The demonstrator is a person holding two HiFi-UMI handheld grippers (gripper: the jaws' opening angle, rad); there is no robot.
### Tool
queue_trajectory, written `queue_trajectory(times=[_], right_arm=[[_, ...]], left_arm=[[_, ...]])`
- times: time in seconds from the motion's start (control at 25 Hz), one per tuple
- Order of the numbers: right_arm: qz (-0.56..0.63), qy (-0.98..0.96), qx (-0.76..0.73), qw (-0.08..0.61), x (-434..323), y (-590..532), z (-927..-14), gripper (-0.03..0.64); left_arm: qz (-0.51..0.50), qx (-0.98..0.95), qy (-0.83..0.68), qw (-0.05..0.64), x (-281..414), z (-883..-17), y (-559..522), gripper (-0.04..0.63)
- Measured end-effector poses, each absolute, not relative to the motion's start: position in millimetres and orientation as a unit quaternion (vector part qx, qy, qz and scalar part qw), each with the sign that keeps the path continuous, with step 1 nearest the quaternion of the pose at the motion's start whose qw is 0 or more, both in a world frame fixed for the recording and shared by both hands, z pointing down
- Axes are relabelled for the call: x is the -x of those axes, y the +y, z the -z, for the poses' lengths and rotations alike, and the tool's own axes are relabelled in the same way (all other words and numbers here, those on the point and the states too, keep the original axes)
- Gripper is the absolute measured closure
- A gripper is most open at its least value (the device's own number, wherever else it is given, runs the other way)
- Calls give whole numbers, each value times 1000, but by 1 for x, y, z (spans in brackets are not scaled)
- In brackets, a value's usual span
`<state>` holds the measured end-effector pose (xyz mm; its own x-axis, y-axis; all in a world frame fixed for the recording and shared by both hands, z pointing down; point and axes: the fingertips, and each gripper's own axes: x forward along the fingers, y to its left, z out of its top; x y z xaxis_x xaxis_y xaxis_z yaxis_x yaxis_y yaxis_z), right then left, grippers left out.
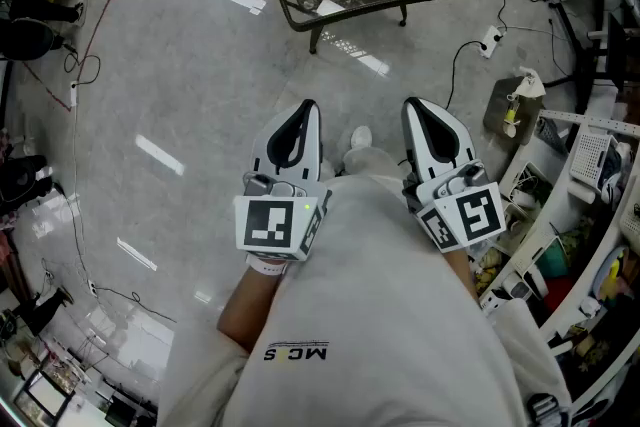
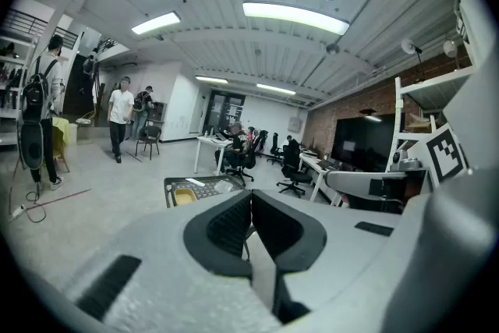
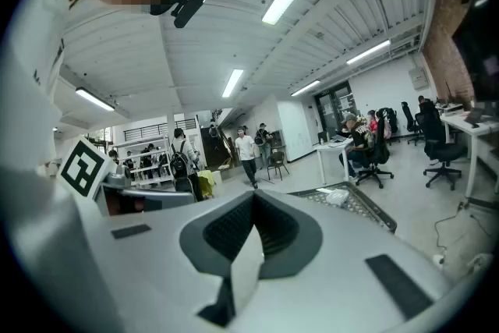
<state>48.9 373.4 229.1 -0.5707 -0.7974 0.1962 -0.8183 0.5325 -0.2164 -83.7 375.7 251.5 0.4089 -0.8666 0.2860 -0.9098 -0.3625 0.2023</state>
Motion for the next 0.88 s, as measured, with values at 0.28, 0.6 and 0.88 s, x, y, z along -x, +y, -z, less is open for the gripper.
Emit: queue_trajectory(times=[0.28, 0.6, 0.88], right_arm=[[-150, -880, -451, 32, -86, 377, -237, 601], [-117, -889, -441, 25, -125, 363, -238, 601], [-107, -895, -428, 67, -155, 347, -252, 601]], left_arm=[[-72, -827, -536, 153, 41, -248, 380, 569], [-82, -824, -545, 132, 3, -244, 368, 569], [-87, -817, -552, 141, -29, -254, 351, 569]])
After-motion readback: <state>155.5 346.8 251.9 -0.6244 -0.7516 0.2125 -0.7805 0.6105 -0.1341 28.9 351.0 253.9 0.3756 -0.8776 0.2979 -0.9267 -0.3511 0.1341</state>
